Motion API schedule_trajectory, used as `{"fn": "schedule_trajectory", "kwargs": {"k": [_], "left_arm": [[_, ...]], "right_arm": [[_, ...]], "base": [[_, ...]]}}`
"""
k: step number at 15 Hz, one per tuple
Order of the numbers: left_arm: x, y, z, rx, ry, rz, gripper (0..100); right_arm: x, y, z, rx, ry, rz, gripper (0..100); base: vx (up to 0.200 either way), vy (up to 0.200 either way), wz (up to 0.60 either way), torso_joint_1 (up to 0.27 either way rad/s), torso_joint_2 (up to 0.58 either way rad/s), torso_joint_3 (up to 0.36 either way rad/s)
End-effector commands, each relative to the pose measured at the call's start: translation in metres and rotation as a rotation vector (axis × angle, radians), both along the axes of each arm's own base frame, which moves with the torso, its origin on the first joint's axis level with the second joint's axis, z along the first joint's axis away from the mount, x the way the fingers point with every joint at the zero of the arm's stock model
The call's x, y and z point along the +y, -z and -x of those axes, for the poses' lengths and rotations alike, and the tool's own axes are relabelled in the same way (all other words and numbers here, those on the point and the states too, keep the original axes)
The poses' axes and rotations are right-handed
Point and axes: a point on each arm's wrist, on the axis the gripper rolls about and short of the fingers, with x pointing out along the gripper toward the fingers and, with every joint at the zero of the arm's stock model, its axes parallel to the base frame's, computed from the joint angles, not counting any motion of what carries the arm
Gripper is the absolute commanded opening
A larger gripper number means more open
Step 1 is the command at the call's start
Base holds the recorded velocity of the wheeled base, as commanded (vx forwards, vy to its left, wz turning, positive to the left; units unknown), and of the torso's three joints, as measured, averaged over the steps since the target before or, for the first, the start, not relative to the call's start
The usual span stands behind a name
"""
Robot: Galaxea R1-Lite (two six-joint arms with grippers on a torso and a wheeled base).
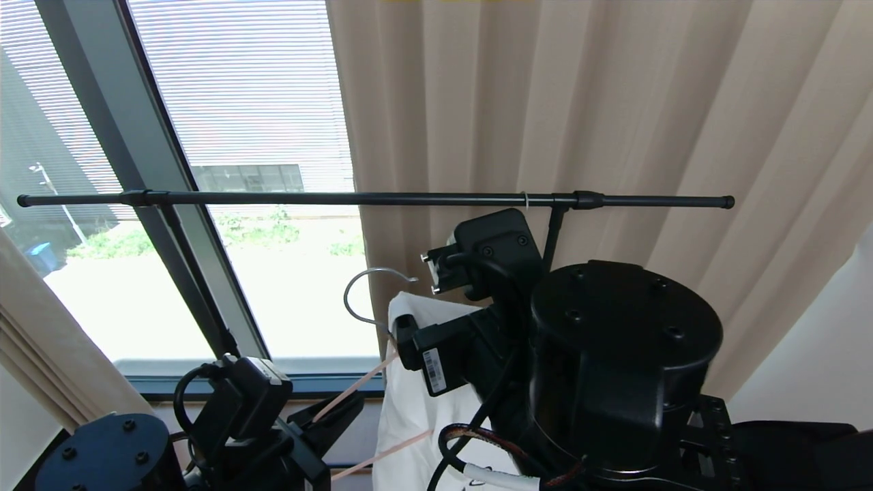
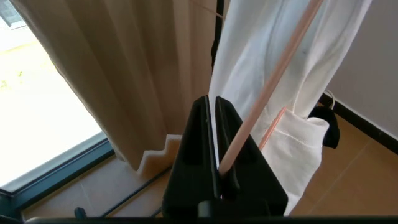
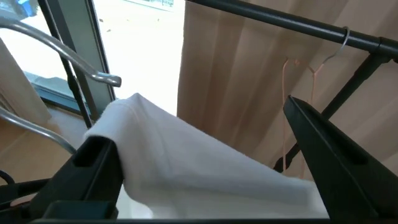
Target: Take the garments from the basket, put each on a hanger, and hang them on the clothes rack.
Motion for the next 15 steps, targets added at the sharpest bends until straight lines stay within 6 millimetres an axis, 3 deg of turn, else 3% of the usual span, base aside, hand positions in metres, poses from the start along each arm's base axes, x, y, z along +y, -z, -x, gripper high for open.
{"fn": "schedule_trajectory", "kwargs": {"k": [1,9,15], "left_arm": [[0.001,-0.002,0.0,-0.004,-0.003,0.008,0],[0.004,-0.002,-0.003,-0.002,-0.027,0.014,0],[0.006,0.002,-0.01,0.011,-0.058,0.006,0]], "right_arm": [[-0.005,-0.001,-0.001,-0.003,0.008,0.004,100],[-0.006,0.002,-0.003,-0.003,0.018,0.025,100],[-0.002,0.005,0.008,0.002,-0.018,0.039,100]], "base": [[0.0,0.0,0.0,0.0,0.0,0.0],[0.0,0.0,0.0,0.0,0.0,0.0],[0.0,0.0,0.0,0.0,0.0,0.0]]}}
